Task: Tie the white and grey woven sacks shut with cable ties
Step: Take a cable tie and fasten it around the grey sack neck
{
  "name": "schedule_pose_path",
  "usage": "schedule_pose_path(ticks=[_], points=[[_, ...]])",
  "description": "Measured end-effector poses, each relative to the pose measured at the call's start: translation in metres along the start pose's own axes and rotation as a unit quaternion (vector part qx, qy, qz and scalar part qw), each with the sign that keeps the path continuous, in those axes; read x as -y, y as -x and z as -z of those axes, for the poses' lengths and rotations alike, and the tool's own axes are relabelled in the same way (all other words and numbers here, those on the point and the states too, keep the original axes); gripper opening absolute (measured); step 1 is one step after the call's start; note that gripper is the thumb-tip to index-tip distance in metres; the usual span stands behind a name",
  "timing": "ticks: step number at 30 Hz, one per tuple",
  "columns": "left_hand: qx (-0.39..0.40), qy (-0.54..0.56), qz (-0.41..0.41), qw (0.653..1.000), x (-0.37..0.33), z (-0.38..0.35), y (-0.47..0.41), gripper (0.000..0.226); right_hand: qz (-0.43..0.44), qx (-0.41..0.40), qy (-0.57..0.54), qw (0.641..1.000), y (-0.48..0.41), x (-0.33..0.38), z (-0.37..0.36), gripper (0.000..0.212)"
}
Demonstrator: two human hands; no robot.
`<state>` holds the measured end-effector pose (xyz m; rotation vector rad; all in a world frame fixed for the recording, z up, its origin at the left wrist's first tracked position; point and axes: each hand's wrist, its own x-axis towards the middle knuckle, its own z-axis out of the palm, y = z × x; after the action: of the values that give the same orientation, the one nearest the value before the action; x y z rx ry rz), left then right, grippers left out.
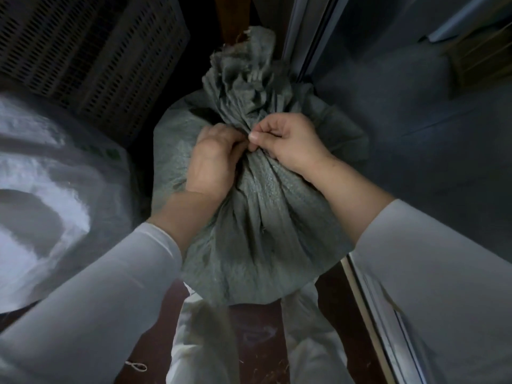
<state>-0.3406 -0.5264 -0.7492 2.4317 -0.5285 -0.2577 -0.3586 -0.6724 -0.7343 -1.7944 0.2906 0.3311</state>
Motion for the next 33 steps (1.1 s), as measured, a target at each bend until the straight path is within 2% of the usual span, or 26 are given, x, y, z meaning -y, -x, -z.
schedule_pose_path(ticks=[5, 7, 11, 16, 19, 21, 27, 33], points=[[-0.057, 0.021, 0.099, 0.993, -0.006, -0.003, 0.015, 0.025, -0.026, -0.002, 0.068, 0.997, -0.009, -0.005, -0.008, 0.029], [-0.055, 0.036, 0.104, 0.992, -0.005, -0.001, 0.012, 0.022, -0.035, -0.008, 0.086, 0.996, -0.012, -0.006, -0.009, 0.028], [0.002, -0.002, 0.073, 0.997, 0.001, -0.001, 0.004, 0.022, -0.051, -0.021, 0.105, 0.993, -0.017, -0.007, -0.011, 0.024], [0.005, -0.013, 0.061, 0.998, 0.0, -0.004, 0.003, 0.023, -0.07, -0.028, 0.047, 0.996, -0.017, -0.007, -0.01, 0.026], [-0.018, 0.001, 0.075, 0.997, 0.0, -0.006, 0.003, 0.023, -0.075, -0.026, -0.005, 0.997, -0.014, -0.006, -0.007, 0.014], [-0.037, 0.043, 0.092, 0.994, 0.0, -0.007, 0.001, 0.023, -0.069, -0.022, -0.039, 0.997, -0.014, -0.005, -0.004, 0.011], [-0.068, 0.182, 0.152, 0.969, -0.003, -0.01, -0.008, 0.018, -0.067, -0.015, -0.106, 0.992, -0.017, -0.001, 0.001, 0.02], [-0.051, 0.142, 0.128, 0.98, -0.002, -0.015, -0.02, 0.02, -0.07, -0.03, -0.11, 0.991, -0.023, -0.003, 0.008, 0.018]])
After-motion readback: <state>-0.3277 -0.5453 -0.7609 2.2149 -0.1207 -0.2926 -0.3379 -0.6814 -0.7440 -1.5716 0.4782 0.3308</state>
